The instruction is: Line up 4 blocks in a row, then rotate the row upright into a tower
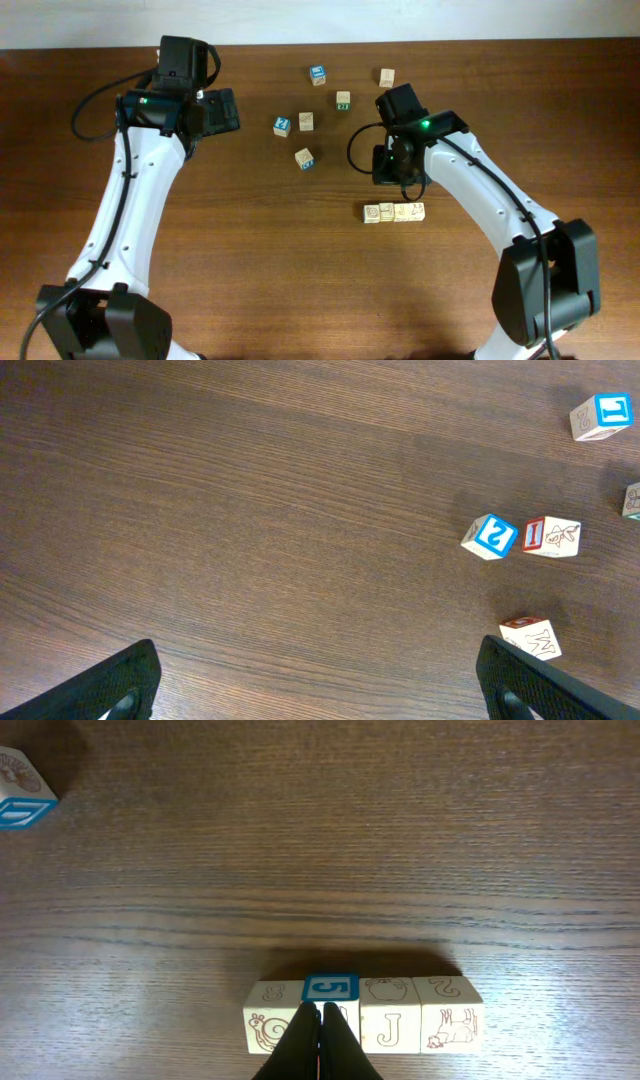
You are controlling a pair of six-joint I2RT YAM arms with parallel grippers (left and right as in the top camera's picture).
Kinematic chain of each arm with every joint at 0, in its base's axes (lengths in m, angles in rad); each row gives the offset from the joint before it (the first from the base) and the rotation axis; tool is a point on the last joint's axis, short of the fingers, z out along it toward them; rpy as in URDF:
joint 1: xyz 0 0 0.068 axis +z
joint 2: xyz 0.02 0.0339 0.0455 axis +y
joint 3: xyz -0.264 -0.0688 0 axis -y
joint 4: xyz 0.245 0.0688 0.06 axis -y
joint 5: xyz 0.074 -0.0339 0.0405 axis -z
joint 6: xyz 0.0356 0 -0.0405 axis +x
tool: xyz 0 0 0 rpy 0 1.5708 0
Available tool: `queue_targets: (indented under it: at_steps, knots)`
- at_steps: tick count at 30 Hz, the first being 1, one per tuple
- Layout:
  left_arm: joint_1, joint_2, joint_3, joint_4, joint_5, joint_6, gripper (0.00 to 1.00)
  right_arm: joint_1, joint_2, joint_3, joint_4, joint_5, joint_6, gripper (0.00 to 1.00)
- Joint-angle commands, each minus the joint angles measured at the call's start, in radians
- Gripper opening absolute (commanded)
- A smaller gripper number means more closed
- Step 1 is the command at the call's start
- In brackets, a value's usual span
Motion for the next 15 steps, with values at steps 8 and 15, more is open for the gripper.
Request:
queue_targets:
  at_steps: [8,15]
  knots:
    - [0.002,-0.023,0.014,0.001,0.002,-0.010,0.99,-0.003,0.107,-0.010,0.025,-0.040,0.010,0.04]
    - [0.002,-0.023,0.014,0.001,0.000,-0.010,0.99,-0.004,0.152,-0.014,0.017,-0.047,0.017,0.04]
